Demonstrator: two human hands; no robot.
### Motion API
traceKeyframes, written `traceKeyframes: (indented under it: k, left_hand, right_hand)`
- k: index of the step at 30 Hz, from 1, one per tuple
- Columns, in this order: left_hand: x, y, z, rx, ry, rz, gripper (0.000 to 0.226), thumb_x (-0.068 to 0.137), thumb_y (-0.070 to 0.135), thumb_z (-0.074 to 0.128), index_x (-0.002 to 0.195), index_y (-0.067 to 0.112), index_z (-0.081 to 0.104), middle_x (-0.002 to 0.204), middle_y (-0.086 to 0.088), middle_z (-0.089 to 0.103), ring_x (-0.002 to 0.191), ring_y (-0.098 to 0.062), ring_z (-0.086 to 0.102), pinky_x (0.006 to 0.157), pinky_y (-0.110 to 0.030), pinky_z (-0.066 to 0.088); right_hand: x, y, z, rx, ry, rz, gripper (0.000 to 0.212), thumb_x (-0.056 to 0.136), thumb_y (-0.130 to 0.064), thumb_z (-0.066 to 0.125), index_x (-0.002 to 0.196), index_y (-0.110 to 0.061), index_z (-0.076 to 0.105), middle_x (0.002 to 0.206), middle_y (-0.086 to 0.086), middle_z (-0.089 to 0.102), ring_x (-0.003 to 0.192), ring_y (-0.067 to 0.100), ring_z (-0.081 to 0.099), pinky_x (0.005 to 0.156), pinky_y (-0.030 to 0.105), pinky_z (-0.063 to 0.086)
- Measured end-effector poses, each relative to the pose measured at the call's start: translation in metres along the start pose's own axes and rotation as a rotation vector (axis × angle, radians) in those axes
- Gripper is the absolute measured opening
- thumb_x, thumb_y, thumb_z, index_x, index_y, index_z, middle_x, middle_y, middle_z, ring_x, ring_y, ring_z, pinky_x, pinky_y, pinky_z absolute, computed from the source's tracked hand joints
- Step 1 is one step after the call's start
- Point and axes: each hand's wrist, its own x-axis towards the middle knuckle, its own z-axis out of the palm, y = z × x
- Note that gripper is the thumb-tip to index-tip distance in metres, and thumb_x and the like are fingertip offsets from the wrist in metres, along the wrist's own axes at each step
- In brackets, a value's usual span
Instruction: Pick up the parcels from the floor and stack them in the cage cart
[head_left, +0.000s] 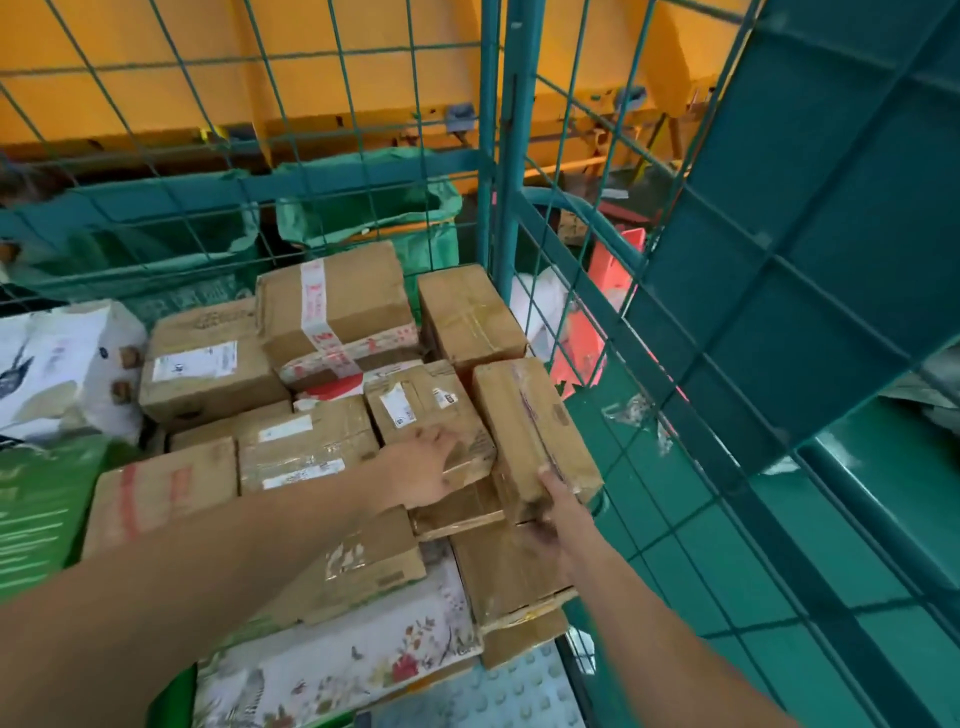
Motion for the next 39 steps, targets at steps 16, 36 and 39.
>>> traceKeyframes:
  k: [16, 36, 39]
  left_hand:
    - [-0.015, 0.022, 0.006, -0.036, -0.024, 0.028, 0.078, 0.103, 0.037, 0.054, 0.164, 0.021, 0.008, 0.172, -0.009, 0.004, 0.157, -0.035, 0.01, 0.125, -0.048, 0.024]
    - [-0.224, 0.101, 0.075, 0.015, 0.017, 0.442, 0.061, 0.1, 0.031, 0.059, 0.152, 0.005, 0.039, 0.148, -0.008, 0.048, 0.126, -0.024, 0.052, 0.105, -0.038, 0.043]
    - [-0.226, 0.121, 0.12, 0.022, -0.008, 0.542, 0.088, 0.081, 0.071, 0.053, 0.153, 0.029, 0.029, 0.158, -0.002, 0.042, 0.117, -0.022, 0.057, 0.104, -0.045, 0.05]
  right_hand:
    - [-0.016, -0.005, -0.009, -0.211, -0.129, -0.008, 0.049, 0.097, -0.06, 0.06, 0.127, -0.024, 0.044, 0.104, -0.003, 0.052, 0.097, 0.018, 0.058, 0.105, 0.045, 0.054]
    - [-0.272, 0.174, -0.069, -0.004, 0.017, -0.156, 0.05, 0.104, -0.056, 0.05, 0.134, -0.016, 0.056, 0.132, 0.007, 0.065, 0.114, 0.025, 0.066, 0.091, 0.035, 0.054]
    - [-0.314, 0.222, -0.093, 0.087, 0.083, -0.147, 0.048, 0.103, -0.056, 0.052, 0.127, -0.016, 0.058, 0.13, 0.008, 0.066, 0.104, 0.022, 0.066, 0.096, 0.036, 0.053]
